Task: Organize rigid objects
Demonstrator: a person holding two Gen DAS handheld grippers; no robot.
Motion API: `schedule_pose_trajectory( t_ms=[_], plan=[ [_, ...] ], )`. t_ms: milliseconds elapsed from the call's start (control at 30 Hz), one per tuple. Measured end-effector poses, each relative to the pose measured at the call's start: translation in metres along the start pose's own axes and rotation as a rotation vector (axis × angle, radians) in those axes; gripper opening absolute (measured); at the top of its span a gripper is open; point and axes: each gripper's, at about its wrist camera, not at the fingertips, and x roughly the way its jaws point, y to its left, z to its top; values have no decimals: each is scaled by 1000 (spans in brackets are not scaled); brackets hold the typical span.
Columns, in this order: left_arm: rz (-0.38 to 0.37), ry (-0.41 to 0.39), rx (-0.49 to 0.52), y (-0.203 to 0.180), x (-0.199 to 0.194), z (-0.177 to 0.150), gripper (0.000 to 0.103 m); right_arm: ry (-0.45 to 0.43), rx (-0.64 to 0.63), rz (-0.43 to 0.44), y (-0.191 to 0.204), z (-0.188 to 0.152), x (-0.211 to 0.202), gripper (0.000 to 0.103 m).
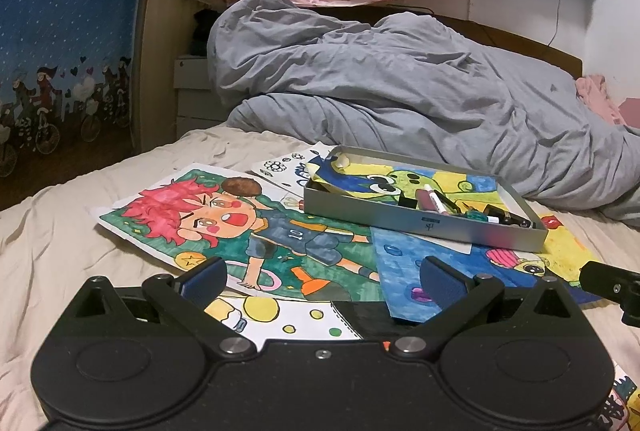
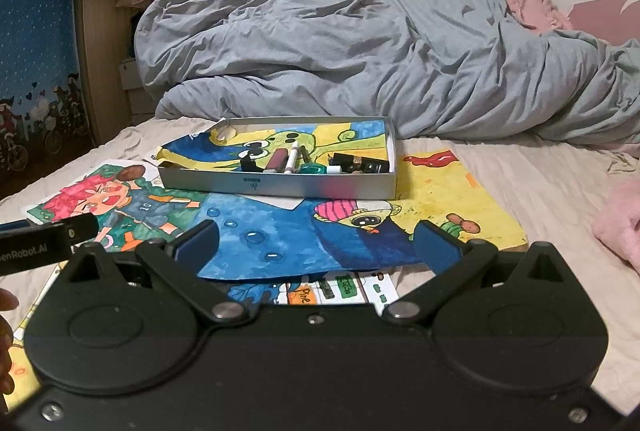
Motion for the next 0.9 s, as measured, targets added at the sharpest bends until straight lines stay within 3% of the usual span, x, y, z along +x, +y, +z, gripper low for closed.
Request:
schedule_pose_trajectory(
  t_ms=[900],
  plan=[
    [1, -5, 0, 0, -1, -2, 102, 12, -9, 7, -1, -2, 1, 102]
  ],
)
